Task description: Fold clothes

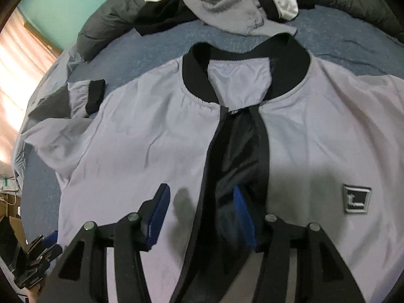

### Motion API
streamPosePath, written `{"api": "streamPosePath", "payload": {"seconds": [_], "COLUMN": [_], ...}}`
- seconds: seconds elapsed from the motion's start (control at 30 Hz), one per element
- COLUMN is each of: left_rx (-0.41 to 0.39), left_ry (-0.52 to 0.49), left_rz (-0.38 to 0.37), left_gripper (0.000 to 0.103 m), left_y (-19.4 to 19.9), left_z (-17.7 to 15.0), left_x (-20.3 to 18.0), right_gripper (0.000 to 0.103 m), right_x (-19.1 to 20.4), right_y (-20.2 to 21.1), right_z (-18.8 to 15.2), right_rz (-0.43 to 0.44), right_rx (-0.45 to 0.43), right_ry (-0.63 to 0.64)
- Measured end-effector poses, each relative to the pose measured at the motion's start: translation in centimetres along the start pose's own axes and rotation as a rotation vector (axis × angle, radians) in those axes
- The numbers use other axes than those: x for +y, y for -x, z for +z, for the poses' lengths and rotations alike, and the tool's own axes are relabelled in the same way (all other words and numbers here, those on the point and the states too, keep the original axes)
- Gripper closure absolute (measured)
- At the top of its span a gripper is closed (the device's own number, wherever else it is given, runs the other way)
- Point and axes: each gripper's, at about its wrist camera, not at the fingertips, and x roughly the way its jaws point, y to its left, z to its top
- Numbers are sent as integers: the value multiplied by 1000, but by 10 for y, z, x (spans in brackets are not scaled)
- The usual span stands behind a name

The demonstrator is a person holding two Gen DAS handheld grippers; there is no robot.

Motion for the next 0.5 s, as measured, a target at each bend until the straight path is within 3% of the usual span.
{"api": "streamPosePath", "payload": {"seconds": [0.03, 0.07, 0.13, 0.5], "left_rx": [-2, -3, -4, 31], "left_ry": [1, -4, -15, 16], "left_rz": [-3, -2, 7, 12], "left_gripper": [61, 61, 61, 60], "left_y": [1, 1, 2, -5], "left_z": [0, 1, 0, -6], "left_x": [0, 0, 1, 14], "right_gripper": [70, 86, 99, 101], "right_x": [1, 2, 5, 10], "right_y": [-3, -5, -4, -1], "right_z": [1, 1, 3, 39], "right_rz": [-7, -14, -26, -125], "right_rx": [0, -2, -26, -113], "right_ry": [5, 10, 23, 55]}}
